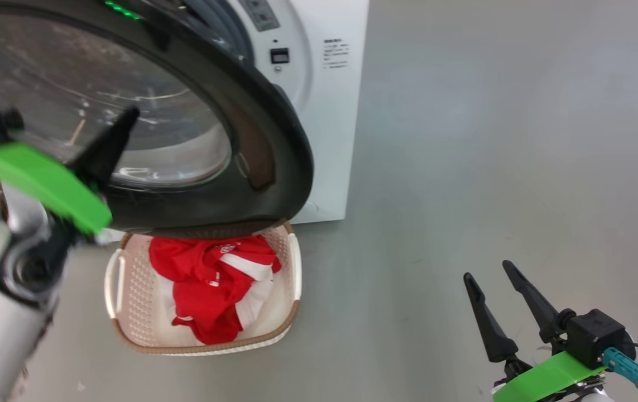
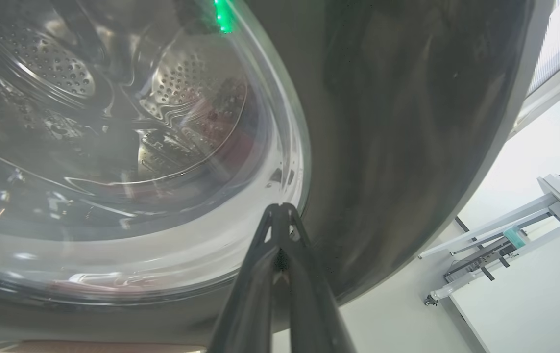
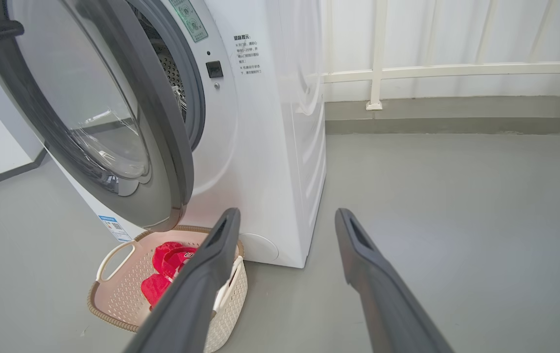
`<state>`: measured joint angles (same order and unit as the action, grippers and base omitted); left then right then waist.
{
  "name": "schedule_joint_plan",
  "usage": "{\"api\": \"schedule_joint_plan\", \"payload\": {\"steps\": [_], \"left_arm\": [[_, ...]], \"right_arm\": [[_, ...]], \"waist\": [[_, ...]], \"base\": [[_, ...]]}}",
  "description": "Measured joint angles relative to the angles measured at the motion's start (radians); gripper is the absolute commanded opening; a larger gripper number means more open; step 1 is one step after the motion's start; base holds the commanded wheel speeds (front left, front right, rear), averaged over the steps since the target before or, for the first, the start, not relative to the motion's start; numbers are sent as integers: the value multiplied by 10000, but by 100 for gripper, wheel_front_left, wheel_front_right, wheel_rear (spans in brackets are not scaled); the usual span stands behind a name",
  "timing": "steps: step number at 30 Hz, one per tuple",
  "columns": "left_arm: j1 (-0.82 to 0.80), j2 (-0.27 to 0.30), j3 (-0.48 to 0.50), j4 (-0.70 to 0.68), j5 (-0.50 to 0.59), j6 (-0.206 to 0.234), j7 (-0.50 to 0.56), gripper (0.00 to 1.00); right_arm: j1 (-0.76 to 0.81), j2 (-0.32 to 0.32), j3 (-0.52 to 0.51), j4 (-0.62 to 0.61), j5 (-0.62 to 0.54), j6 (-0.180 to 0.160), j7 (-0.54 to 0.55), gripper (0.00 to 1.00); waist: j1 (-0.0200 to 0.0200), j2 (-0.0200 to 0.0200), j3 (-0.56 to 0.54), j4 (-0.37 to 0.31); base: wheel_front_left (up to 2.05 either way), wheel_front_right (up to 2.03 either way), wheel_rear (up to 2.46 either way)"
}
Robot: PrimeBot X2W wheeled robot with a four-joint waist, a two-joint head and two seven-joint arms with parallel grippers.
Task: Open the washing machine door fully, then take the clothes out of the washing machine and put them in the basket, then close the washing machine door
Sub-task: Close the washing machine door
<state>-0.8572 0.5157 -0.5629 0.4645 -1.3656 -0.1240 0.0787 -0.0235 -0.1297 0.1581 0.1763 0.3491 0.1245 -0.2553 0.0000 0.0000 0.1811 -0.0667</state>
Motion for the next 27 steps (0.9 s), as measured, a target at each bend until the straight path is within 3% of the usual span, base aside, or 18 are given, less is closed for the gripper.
{"api": "schedule_joint_plan", "payload": {"steps": [8,10,11,12,19,27], "left_arm": [[1727,104,-470,-267,-249,0,-1244,49],[2081,140,-512,-318,-290,0,-1536,69],[2242,165,-543,-347,-293,0,-1691,95],[2393,203,-585,-376,-288,0,-1850,100],[3450,366,-853,-487,-163,0,-2821,100],[4663,290,-895,-364,10,-2,-3198,100]], "right_arm": [[46,-192,-94,0,13,0,0,100],[71,-226,-98,0,13,0,0,100],[112,-234,-100,-4,15,0,0,100],[185,-247,-98,2,25,0,0,100],[350,-288,-155,2,29,0,0,100],[422,-362,-153,8,94,0,0,100]], "waist": [[0,0,-262,545],[0,0,-330,690],[0,0,-365,760],[0,0,-401,829],[0,0,-619,1279],[0,0,-878,1469]], "base": [[0,0,0],[0,0,0],[0,0,0],[0,0,0],[0,0,0],[0,0,0]]}}
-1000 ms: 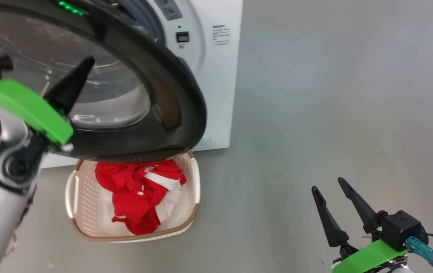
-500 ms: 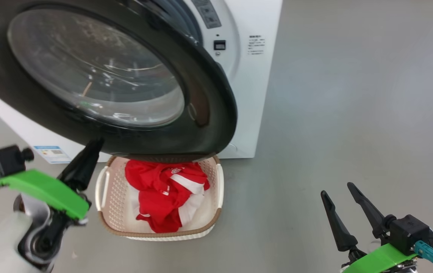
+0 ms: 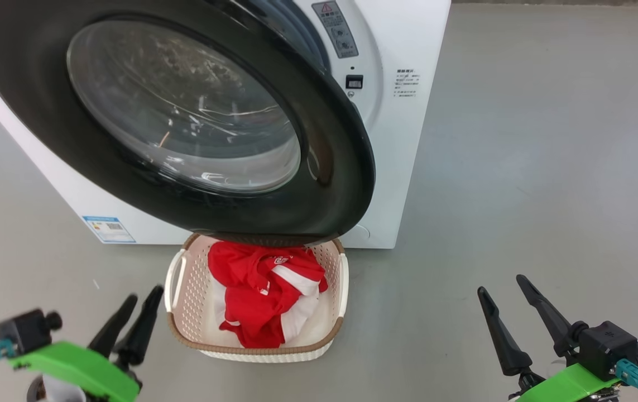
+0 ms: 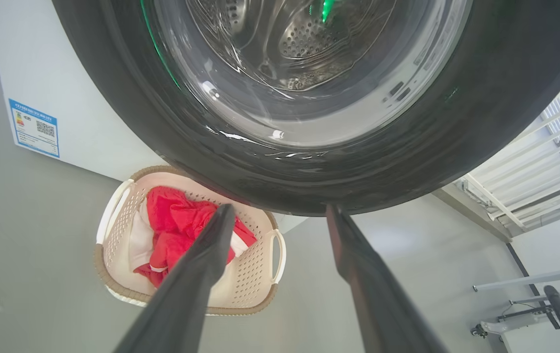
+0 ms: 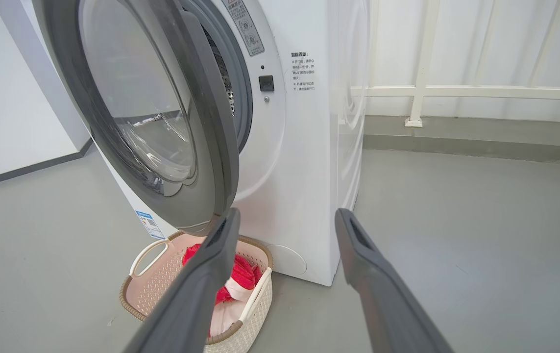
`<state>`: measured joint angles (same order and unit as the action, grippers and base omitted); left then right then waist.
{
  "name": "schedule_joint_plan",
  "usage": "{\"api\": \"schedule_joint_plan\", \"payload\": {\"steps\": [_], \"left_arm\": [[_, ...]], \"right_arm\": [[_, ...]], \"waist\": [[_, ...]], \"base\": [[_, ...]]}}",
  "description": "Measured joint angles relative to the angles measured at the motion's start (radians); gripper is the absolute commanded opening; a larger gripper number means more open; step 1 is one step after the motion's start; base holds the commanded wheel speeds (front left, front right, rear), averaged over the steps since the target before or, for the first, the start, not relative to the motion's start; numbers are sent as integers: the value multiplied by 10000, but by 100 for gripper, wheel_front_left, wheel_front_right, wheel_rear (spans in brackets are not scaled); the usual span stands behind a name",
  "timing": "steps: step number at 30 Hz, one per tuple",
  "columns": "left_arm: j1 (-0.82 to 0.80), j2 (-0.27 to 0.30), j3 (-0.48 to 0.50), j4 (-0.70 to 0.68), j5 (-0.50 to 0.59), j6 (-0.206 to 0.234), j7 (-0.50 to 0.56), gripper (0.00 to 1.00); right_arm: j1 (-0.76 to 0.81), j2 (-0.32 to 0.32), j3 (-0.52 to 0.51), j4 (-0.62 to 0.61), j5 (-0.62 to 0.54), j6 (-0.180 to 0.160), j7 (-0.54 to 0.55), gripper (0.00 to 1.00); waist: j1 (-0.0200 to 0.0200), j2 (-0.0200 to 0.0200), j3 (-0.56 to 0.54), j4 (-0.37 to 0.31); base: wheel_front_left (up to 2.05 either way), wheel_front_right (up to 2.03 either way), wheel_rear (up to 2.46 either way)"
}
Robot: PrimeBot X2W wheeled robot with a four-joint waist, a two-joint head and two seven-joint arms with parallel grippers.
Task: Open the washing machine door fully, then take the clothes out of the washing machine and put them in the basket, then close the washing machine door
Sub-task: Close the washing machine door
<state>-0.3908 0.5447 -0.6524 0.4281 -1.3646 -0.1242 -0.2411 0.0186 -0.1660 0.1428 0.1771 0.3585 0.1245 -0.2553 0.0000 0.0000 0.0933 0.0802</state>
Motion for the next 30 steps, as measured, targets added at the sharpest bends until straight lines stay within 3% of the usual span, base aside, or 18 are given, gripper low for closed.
{"api": "schedule_joint_plan", "payload": {"steps": [5,12,30], "left_arm": [[808,-198,884,527,965,-6,-82,100],[2168,-1034,2554,568,2752,-8,-82,100],[4382,-3191,6869,-932,8376,-12,-84,100]], "right_arm": [[102,-79,-54,2,10,0,2,100],[611,-82,-217,13,10,0,2,100],[836,69,-508,-8,12,0,2,100]], "waist": [[0,0,-100,-103],[0,0,-271,-380],[0,0,-413,-1494]], "base": [[0,0,0],[0,0,0],[0,0,0]]}}
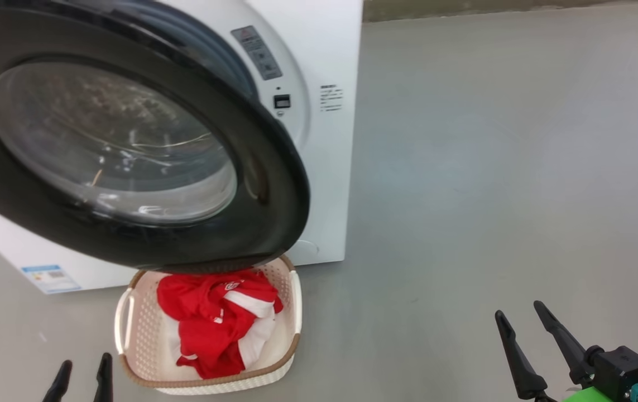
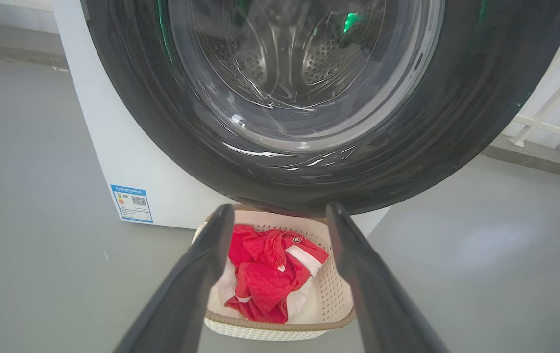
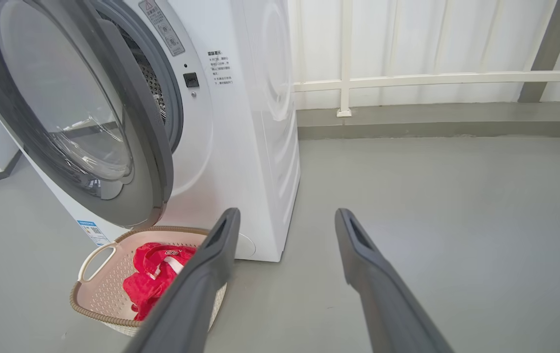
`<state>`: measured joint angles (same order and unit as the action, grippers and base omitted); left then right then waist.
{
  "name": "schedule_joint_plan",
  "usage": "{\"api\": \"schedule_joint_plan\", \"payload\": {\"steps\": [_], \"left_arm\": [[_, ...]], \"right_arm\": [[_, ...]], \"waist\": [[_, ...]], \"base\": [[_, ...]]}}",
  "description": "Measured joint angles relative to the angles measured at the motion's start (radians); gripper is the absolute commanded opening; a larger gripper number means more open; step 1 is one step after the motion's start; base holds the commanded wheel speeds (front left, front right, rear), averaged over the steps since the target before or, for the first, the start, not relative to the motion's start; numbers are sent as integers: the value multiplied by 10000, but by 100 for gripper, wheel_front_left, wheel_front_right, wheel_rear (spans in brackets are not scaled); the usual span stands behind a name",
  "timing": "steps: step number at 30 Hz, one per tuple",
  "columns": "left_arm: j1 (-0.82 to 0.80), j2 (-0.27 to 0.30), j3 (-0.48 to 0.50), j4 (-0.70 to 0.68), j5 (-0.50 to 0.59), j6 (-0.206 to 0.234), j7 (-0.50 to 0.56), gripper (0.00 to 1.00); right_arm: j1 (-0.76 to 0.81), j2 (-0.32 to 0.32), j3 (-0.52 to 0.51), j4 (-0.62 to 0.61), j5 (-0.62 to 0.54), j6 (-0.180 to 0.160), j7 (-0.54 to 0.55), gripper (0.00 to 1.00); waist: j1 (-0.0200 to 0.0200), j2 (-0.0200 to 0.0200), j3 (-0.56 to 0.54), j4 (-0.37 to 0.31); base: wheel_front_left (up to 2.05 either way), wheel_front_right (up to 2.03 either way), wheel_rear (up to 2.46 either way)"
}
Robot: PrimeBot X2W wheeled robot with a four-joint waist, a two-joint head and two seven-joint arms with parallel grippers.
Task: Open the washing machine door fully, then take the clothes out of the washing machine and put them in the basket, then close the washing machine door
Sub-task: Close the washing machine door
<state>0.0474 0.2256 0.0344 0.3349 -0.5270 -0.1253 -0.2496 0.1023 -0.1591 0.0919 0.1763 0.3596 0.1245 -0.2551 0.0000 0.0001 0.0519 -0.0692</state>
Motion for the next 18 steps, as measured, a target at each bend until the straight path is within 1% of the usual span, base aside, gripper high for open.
{"api": "schedule_joint_plan", "payload": {"steps": [4,8,18], "left_arm": [[359,-500,610,-466,926,0,0,100],[646,-834,909,-846,1603,0,0,100],[1226,-1210,1212,-1524,2569,0,0,100]], "right_arm": [[15,0,-109,-2,0,0,0,100],[212,0,-144,-8,0,0,0,100],[246,23,-418,-56,0,0,0,100]], "waist": [[0,0,-76,-272],[0,0,-166,-443],[0,0,-303,-555]], "base": [[0,0,0],[0,0,0],[0,0,0]]}}
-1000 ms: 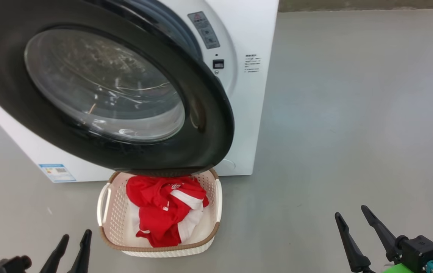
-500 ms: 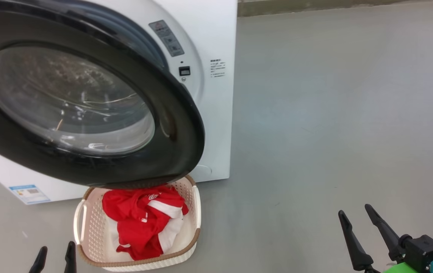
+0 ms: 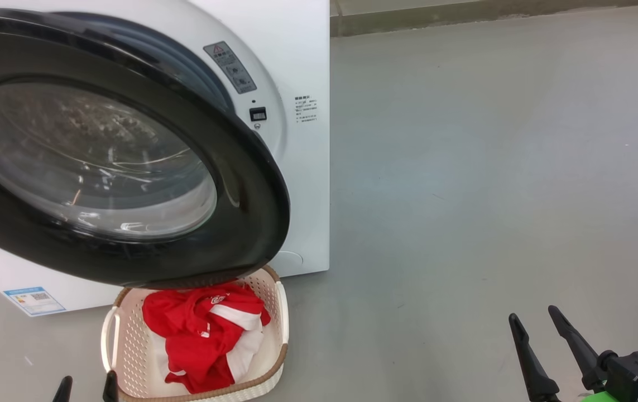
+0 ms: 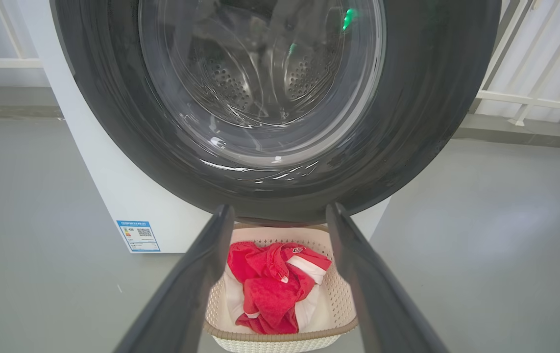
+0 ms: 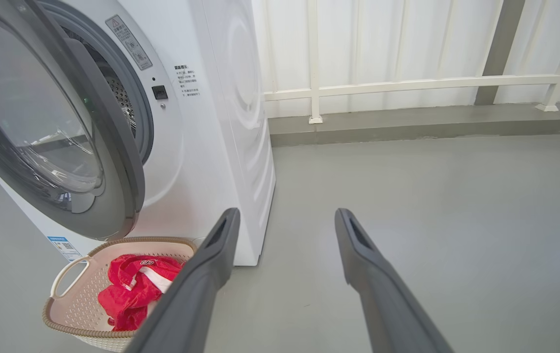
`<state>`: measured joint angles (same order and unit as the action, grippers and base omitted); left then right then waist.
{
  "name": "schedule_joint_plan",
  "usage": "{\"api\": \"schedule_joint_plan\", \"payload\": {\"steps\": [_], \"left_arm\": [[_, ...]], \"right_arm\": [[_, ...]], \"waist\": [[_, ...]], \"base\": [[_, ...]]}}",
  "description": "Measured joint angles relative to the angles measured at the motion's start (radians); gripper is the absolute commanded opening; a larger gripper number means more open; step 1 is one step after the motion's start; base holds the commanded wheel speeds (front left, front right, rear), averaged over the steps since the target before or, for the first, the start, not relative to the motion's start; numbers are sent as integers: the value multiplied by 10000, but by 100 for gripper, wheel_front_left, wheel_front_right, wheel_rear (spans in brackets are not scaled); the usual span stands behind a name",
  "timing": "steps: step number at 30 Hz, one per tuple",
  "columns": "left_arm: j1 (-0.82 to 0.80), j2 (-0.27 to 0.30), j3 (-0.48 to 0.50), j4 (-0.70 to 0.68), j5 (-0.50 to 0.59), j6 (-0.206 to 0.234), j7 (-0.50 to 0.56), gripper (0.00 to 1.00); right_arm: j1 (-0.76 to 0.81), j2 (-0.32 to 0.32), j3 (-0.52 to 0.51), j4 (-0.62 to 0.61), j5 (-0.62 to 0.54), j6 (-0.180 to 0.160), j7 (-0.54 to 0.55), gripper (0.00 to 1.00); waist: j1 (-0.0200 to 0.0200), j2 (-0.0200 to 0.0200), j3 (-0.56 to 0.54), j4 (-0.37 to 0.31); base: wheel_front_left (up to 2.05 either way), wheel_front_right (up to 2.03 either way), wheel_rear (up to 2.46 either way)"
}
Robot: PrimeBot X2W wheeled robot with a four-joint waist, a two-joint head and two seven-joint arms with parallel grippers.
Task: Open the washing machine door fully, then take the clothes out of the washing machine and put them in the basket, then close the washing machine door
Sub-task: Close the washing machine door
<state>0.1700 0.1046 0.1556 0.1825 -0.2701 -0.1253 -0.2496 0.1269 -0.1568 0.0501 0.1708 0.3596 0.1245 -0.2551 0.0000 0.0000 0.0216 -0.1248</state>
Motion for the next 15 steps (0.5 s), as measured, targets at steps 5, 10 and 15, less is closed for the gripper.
{"api": "schedule_joint_plan", "payload": {"steps": [5,10,15], "left_arm": [[172,-111,6,-65,238,0,0,100],[172,-211,19,-140,261,0,0,100],[172,-232,38,-205,322,0,0,100]], "right_arm": [[120,33,-2,-21,0,0,0,100],[121,54,-8,-50,0,0,0,100],[120,58,-36,-61,0,0,0,100]], "waist": [[0,0,-26,21],[0,0,-4,45],[0,0,12,95]], "base": [[0,0,0],[0,0,0],[0,0,0]]}}
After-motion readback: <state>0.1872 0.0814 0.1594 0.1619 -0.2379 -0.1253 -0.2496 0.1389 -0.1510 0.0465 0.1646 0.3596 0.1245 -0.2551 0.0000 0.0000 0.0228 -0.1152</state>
